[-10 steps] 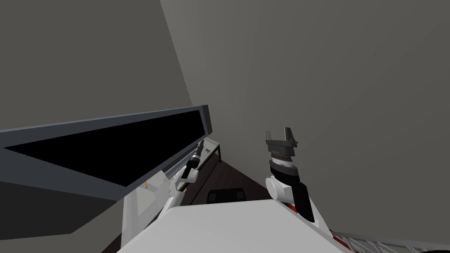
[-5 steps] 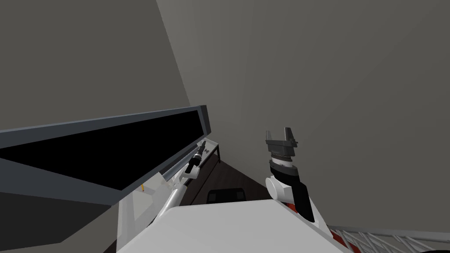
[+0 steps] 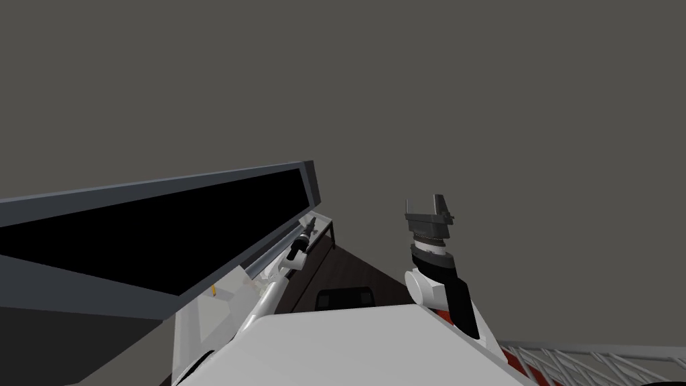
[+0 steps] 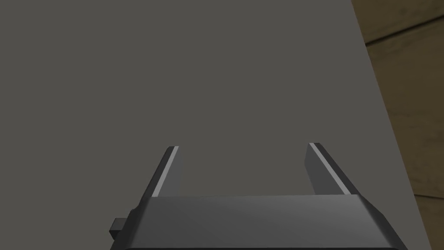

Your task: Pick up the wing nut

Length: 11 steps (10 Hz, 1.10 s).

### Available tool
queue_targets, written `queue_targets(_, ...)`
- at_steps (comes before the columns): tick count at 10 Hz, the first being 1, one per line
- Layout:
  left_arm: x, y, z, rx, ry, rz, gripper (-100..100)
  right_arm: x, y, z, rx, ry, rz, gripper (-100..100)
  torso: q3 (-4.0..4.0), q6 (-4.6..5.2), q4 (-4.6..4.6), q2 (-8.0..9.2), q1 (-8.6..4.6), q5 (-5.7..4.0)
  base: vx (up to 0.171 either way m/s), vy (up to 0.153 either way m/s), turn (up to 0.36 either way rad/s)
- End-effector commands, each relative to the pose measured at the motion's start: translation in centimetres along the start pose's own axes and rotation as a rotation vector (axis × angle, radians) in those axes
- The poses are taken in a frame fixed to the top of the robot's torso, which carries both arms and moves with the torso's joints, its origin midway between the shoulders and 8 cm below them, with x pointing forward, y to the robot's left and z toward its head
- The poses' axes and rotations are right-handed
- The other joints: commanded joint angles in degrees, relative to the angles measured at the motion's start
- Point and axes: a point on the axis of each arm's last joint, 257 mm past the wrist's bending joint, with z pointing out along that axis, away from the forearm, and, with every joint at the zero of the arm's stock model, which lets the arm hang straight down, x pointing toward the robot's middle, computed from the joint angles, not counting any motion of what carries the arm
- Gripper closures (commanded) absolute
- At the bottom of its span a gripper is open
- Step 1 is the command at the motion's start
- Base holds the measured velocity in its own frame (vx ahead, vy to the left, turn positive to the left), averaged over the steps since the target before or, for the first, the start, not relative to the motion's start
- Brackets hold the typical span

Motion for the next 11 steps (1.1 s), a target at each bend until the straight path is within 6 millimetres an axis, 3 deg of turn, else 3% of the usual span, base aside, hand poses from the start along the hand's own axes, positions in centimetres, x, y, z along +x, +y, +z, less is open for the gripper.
queue_targets(1, 0.7, 1.4, 0.3, -0.037, 0.016, 0.007, -100, 0.0, 0.0, 0.0, 0.0, 0.0, 0.0, 0, 0.0, 0.0, 0.0, 0.0, 0.0, 0.0, 0.015, 0.003, -0.028)
queue_targets(6, 2.2, 4.8, 2.1, -0.154, 0.073, 0.047, -100, 0.0, 0.0, 0.0, 0.0, 0.0, 0.0, 0, -0.03, -0.02, -0.02, -0.05, 0.01, 0.01, 0.026, 0.006, -0.025)
queue_targets(9, 3.2, 7.6, 2.0, -0.227, 0.103, 0.059, -100, 0.0, 0.0, 0.0, 0.0, 0.0, 0.0, 0, -0.05, -0.02, -0.02, -0.09, 0.02, 0.0, 0.034, 0.007, -0.013)
queue_targets(11, 3.3, 8.1, 2.4, -0.253, 0.115, 0.071, -100, 0.0, 0.0, 0.0, 0.0, 0.0, 0.0, 0, -0.02, -0.02, -0.01, -0.03, 0.0, 0.0, 0.022, 0.005, -0.003)
